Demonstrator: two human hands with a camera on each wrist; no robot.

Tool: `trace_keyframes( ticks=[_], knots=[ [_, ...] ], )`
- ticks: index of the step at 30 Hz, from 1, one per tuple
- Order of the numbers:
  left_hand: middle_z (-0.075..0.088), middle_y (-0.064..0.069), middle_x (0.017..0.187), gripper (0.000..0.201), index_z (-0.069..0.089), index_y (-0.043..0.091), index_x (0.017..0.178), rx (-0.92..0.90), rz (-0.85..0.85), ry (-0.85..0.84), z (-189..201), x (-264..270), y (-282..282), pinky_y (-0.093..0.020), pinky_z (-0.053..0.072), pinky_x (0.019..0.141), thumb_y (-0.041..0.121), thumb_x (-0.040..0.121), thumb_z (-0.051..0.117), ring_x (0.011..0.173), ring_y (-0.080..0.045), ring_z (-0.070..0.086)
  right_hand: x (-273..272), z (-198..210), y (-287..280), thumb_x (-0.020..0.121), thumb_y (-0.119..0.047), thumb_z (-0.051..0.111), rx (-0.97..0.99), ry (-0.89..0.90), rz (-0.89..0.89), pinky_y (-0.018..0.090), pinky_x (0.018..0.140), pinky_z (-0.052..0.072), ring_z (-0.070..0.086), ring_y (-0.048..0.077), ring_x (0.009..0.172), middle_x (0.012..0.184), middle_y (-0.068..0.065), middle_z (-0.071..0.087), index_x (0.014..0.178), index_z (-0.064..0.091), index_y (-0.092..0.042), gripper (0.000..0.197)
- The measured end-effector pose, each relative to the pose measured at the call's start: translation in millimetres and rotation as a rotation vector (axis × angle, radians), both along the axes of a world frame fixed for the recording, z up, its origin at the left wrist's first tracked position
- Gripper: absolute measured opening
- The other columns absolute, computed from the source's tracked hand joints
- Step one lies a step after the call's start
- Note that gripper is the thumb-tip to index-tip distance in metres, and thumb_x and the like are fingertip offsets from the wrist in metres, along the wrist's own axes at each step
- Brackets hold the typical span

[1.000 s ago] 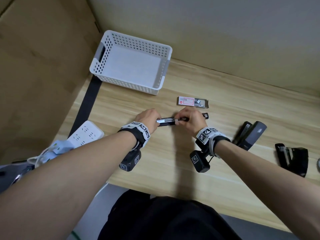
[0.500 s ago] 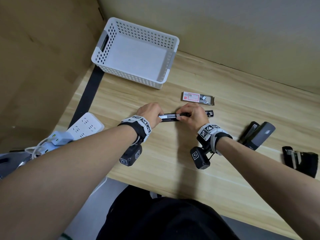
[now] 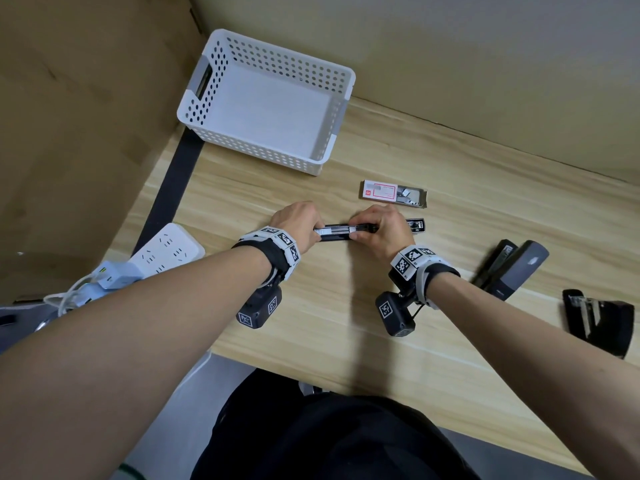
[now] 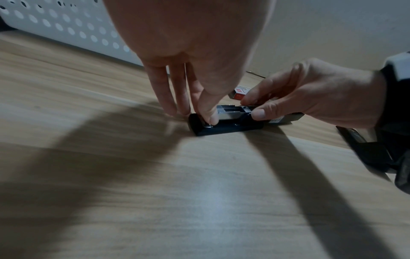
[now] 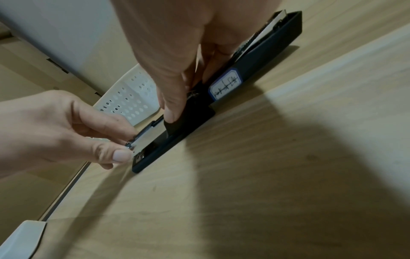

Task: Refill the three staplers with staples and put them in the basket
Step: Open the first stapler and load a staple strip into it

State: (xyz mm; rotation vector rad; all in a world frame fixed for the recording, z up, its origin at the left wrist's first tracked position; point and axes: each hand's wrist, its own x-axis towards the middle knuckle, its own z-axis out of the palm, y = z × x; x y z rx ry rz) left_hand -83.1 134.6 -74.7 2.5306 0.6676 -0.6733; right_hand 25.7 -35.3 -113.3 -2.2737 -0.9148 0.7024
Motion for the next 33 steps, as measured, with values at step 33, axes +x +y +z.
trace_keyframes(
  ticks=[33],
  knots=[
    [0.070, 0.004, 0.082, 0.018, 0.075, 0.030, 0.098, -0.051, -0.060, 0.010, 16, -3, 5, -0.026, 0.047, 0.057, 0.034, 0.080, 0.076, 0.073, -0.020, 0.066, 5, 58, -14, 0.079, -0.007, 0.060, -0.110, -0.097, 0.161, 0.036, 0.091, 0.047, 0.058, 0.020, 0.097, 0.102, -0.008, 0.072, 0.100, 0.073, -0.026, 0.031]
  ],
)
